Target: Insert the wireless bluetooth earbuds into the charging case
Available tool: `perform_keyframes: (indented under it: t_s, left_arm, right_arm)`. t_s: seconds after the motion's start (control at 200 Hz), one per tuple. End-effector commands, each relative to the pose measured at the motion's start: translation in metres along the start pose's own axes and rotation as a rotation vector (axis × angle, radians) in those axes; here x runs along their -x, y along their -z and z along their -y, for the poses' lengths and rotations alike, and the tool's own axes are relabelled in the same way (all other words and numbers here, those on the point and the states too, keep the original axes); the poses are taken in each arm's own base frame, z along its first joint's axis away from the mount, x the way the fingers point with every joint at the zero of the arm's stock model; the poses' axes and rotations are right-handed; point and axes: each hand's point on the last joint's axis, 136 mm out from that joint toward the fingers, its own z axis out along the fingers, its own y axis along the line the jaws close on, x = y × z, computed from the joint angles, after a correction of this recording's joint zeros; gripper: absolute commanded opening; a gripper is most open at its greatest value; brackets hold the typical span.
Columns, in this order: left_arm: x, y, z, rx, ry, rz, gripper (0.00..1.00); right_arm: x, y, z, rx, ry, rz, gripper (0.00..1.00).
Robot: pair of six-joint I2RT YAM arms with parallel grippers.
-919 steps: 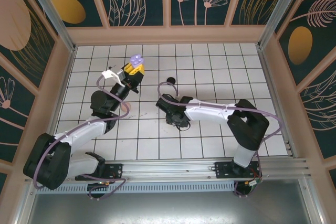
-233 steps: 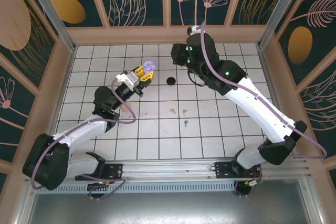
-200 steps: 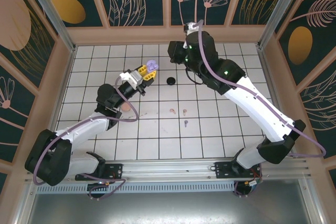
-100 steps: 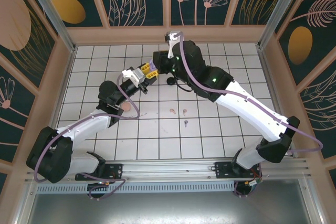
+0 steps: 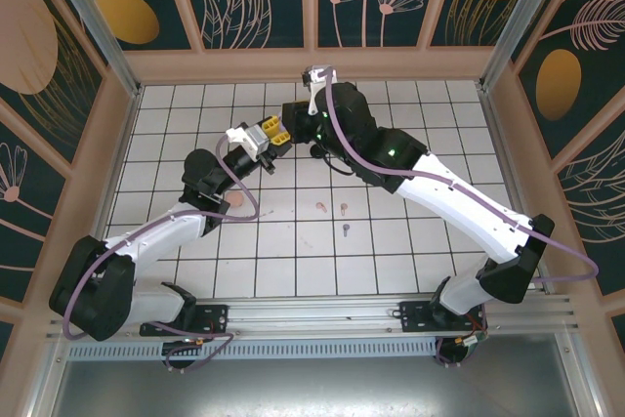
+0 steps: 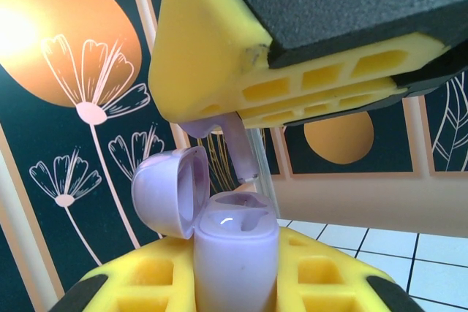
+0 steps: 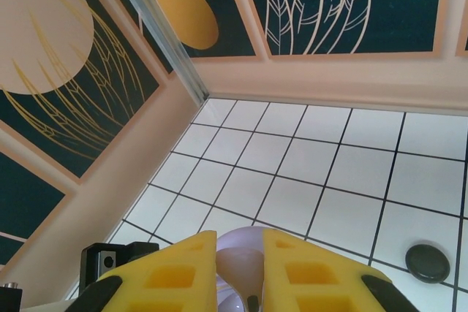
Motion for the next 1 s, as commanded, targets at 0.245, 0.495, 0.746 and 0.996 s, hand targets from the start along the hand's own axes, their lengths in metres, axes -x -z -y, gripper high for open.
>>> perform_keyframes:
  t_s: [0.245,0.495,0.746,0.996]
  left_arm:
    - [0.022,-0.006,0.001,-0.02,0.004,0.049,0.0]
    - [0.028,-0.007,0.0,-0.021,0.006,0.059,0.0]
    - [0.033,-0.007,0.002,-0.028,0.003,0.071,0.0]
    - [0.036,-0.008,0.001,-0.029,-0.002,0.074,0.0]
  right_arm:
    - [-0.004,-0.002,-0.005,0.023,-0.002,0.003,0.19]
    - [-0.012,-0.006,-0.003,0.017,-0.002,-0.015,0.19]
    - [-0.023,-0.008,0.003,-0.001,0.03,-0.035,0.18]
    - [-0.03,-0.003,0.001,0.032,0.127,-0.016,0.18]
